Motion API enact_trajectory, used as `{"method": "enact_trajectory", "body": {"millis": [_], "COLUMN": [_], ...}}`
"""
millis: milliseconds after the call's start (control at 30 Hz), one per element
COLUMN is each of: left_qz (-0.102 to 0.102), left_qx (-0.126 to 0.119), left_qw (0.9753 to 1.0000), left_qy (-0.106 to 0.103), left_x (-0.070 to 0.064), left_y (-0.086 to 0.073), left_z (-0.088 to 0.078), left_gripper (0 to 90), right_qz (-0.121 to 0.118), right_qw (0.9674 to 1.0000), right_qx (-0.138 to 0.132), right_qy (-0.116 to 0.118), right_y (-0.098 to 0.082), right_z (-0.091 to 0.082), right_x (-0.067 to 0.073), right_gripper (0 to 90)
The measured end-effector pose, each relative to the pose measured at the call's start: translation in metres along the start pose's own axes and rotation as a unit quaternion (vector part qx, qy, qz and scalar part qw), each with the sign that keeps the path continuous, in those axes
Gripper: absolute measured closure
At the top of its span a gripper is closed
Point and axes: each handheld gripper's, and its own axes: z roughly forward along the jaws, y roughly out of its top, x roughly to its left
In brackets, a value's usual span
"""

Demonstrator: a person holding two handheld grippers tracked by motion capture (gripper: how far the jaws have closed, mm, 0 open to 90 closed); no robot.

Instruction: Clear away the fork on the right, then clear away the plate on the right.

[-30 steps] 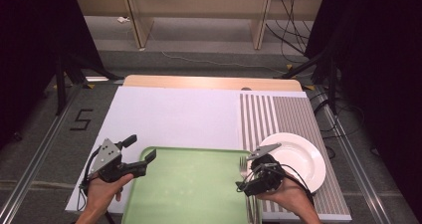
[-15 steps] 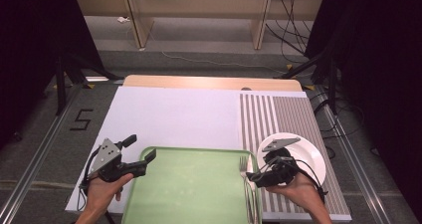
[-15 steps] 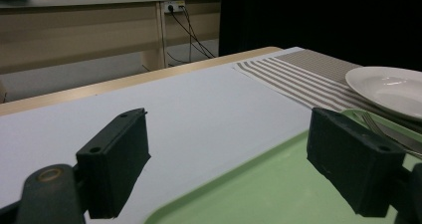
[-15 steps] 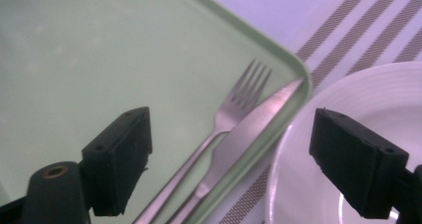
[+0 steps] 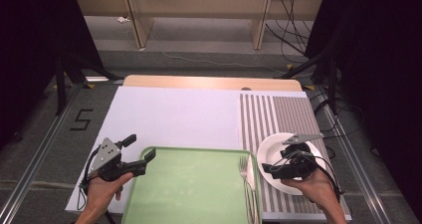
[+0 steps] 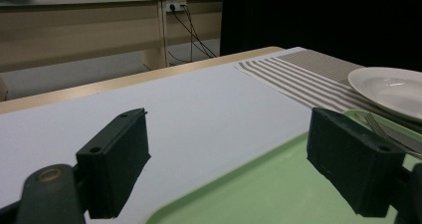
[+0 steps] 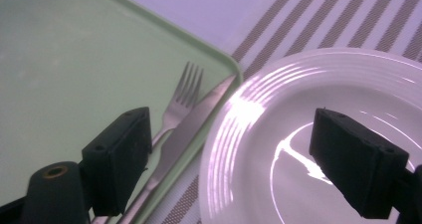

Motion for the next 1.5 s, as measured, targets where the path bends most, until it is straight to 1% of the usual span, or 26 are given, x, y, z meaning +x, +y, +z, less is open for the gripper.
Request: {"method": "enact_trajectory", "body": {"millis": [267,367,500,533,567,600,667,733,767,800,833,867,900,933,1000,1100,1167,1200,1233,1267,1300,1367,1400,1433,1467,1500], "left_qz": [-0.003,-0.002,-0.005,-0.005,-0.005,-0.005,-0.005,-0.006,-0.007,-0.007,-0.007,-0.006,-0.005,-0.005,-0.007,-0.007,-0.007,-0.007,-0.006,-0.004,-0.003,-0.003,-0.002,-0.001,-0.001,-0.002], "left_qx": [0.002,0.004,0.001,0.002,0.004,0.004,0.0,0.003,0.003,0.002,0.002,0.003,0.003,0.003,0.003,0.003,0.0,0.001,0.001,0.003,0.005,0.003,0.003,0.004,0.004,0.002], "left_qw": [1.0,1.0,1.0,1.0,1.0,1.0,1.0,1.0,1.0,1.0,1.0,1.0,1.0,1.0,1.0,0.9999,1.0,1.0,1.0,1.0,0.9999,0.9999,0.9999,0.9999,0.9999,1.0], "left_qy": [0.002,0.003,0.005,0.005,0.006,0.006,0.004,0.006,0.006,0.006,0.006,0.005,0.005,0.005,0.005,0.007,0.005,0.006,0.006,0.007,0.009,0.009,0.01,0.01,0.01,0.01], "left_x": [0.001,0.001,0.001,0.002,0.002,0.002,0.002,0.002,0.002,0.002,0.002,0.002,0.002,0.002,0.002,0.002,0.002,0.002,0.002,0.002,0.001,0.001,0.001,0.001,0.001,0.001], "left_y": [0.0,-0.001,-0.001,-0.001,-0.001,-0.001,-0.001,-0.001,-0.001,-0.001,-0.001,-0.001,-0.001,-0.001,-0.001,-0.001,-0.001,-0.002,-0.002,-0.002,-0.001,-0.001,-0.001,-0.001,-0.001,-0.001], "left_z": [0.001,0.002,0.002,0.002,0.001,0.001,0.001,0.001,0.001,0.001,0.001,0.001,0.0,0.0,0.001,0.001,0.002,0.001,0.001,0.0,-0.001,-0.001,-0.002,-0.002,-0.002,-0.002], "left_gripper": [16.3,16.3,16.3,16.3,16.3,16.3,16.3,16.3,16.3,16.3,16.3,16.3,16.3,16.3,16.3,16.3,16.3,16.3,16.3,16.3,16.3,16.3,16.3,16.3,16.3,16.3], "right_qz": [0.043,0.048,0.071,0.068,0.084,0.068,0.093,0.09,0.102,0.106,0.097,0.111,0.113,0.106,0.122,0.124,0.125,0.138,0.133,0.125,0.137,0.137,0.147,0.13,0.149,0.15], "right_qw": [0.9989,0.9986,0.9971,0.9973,0.996,0.9971,0.9952,0.9954,0.9941,0.9937,0.9947,0.9931,0.9927,0.9936,0.9916,0.9911,0.9911,0.9894,0.9898,0.991,0.9891,0.9892,0.9875,0.9895,0.987,0.9867], "right_qx": [-0.003,-0.008,-0.015,-0.016,-0.016,-0.019,-0.018,-0.015,-0.017,-0.015,-0.015,-0.018,-0.018,-0.016,-0.017,-0.02,-0.018,-0.014,-0.016,-0.018,-0.019,-0.022,-0.016,-0.027,-0.018,-0.018], "right_qy": [-0.015,-0.018,-0.021,-0.022,-0.026,-0.027,-0.024,-0.031,-0.033,-0.032,-0.033,-0.034,-0.036,-0.036,-0.037,-0.044,-0.041,-0.044,-0.049,-0.043,-0.051,-0.047,-0.057,-0.057,-0.057,-0.06], "right_y": [-0.008,-0.012,-0.019,-0.02,-0.021,-0.023,-0.024,-0.026,-0.028,-0.028,-0.029,-0.031,-0.031,-0.032,-0.033,-0.034,-0.036,-0.037,-0.038,-0.039,-0.039,-0.041,-0.041,-0.043,-0.042,-0.042], "right_z": [-0.012,-0.015,-0.018,-0.019,-0.02,-0.02,-0.021,-0.022,-0.023,-0.023,-0.024,-0.024,-0.025,-0.026,-0.026,-0.026,-0.027,-0.027,-0.027,-0.027,-0.027,-0.029,-0.03,-0.029,-0.03,-0.031], "right_x": [-0.019,-0.029,-0.041,-0.045,-0.045,-0.05,-0.051,-0.056,-0.057,-0.058,-0.062,-0.062,-0.063,-0.066,-0.066,-0.069,-0.072,-0.072,-0.074,-0.078,-0.077,-0.08,-0.08,-0.084,-0.083,-0.085], "right_gripper": [17.8,17.8,17.8,17.8,17.9,17.9,17.9,17.9,17.9,17.9,18.0,18.0,18.0,18.0,18.1,18.1,18.2,18.3,18.3,18.3,18.3,18.4,18.4,18.4,18.3,18.5]}}
